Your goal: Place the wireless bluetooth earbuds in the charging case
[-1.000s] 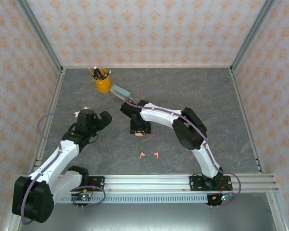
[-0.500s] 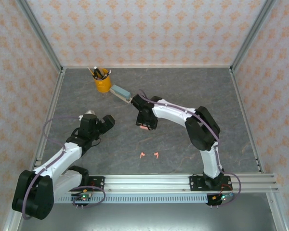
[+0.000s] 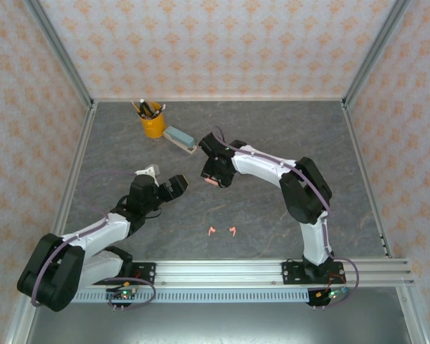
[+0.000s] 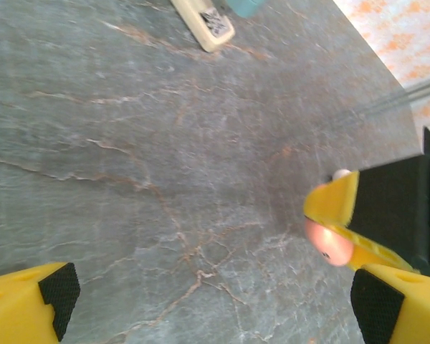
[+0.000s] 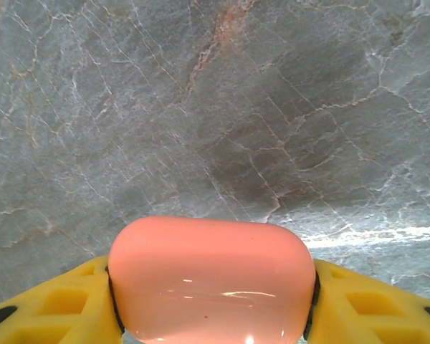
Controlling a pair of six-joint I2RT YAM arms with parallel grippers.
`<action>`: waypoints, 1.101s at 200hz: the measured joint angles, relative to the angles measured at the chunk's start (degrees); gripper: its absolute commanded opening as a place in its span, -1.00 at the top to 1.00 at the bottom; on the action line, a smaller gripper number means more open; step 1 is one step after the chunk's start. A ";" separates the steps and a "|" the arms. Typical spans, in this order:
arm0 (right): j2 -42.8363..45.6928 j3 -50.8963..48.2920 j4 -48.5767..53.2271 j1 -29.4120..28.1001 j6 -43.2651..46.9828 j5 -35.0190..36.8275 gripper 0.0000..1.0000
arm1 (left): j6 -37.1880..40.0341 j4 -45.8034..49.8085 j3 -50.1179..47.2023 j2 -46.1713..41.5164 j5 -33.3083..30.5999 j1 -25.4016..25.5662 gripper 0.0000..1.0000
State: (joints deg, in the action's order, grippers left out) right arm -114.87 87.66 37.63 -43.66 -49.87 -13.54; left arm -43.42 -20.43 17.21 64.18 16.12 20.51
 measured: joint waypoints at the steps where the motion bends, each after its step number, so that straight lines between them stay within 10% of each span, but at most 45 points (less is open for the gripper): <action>1: 0.00 0.00 -0.02 0.02 -0.09 -0.02 0.05 | 0.02 -0.33 -0.04 0.20 0.04 0.15 -1.00; 116: 1.77 -2.32 -4.52 0.22 -6.08 -1.53 0.01 | 2.99 -17.86 -1.97 11.21 -1.75 6.88 -0.95; 220: 0.72 0.15 -2.75 0.20 -3.13 -1.31 -0.48 | 3.17 -1.14 1.55 -5.35 -11.69 -2.34 -1.00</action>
State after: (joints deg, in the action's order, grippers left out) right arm -114.15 87.81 34.87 -43.46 -52.99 -14.85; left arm -40.25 -21.56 18.76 58.83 4.43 18.17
